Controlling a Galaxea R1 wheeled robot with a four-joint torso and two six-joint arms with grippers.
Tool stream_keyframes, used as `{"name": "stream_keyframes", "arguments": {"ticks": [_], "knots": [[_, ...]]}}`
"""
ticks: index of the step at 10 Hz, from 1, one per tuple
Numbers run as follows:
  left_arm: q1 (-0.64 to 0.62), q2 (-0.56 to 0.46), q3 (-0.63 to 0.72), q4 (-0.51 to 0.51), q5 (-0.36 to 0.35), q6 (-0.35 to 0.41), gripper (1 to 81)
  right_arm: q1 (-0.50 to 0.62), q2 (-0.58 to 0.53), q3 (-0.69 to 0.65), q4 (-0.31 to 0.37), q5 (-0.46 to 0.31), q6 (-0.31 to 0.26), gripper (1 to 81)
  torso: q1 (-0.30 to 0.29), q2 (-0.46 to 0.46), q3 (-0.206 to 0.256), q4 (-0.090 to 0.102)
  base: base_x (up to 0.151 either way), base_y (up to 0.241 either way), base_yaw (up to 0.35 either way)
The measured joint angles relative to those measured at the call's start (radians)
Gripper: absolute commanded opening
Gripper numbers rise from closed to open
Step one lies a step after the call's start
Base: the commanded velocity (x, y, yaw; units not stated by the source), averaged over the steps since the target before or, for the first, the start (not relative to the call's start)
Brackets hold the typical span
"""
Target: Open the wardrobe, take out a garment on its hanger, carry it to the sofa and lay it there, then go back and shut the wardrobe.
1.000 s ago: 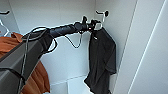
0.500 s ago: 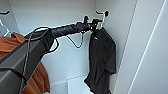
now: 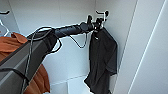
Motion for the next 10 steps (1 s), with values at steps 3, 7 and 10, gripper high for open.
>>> {"name": "stream_keyframes", "arguments": {"ticks": [3,7,10], "knots": [[0.03,-0.009,0.024,0.048,-0.072,-0.001,81.1,-0.004,0.0,0.0,0.001,0.0,0.0,81.1,0.0,0.0,0.0,0.0,0.0,0.0,0.0],[0.037,-0.045,0.058,0.039,-0.109,-0.024,1.0,-0.004,0.0,-0.004,0.001,0.0,0.0,81.1,0.0,0.0,0.0,0.0,0.0,0.0,0.0],[0.037,-0.061,0.088,0.059,-0.126,-0.023,1.0,-0.005,0.001,-0.004,0.002,0.0,0.0,81.1,0.0,0.0,0.0,0.0,0.0,0.0,0.0]]}}
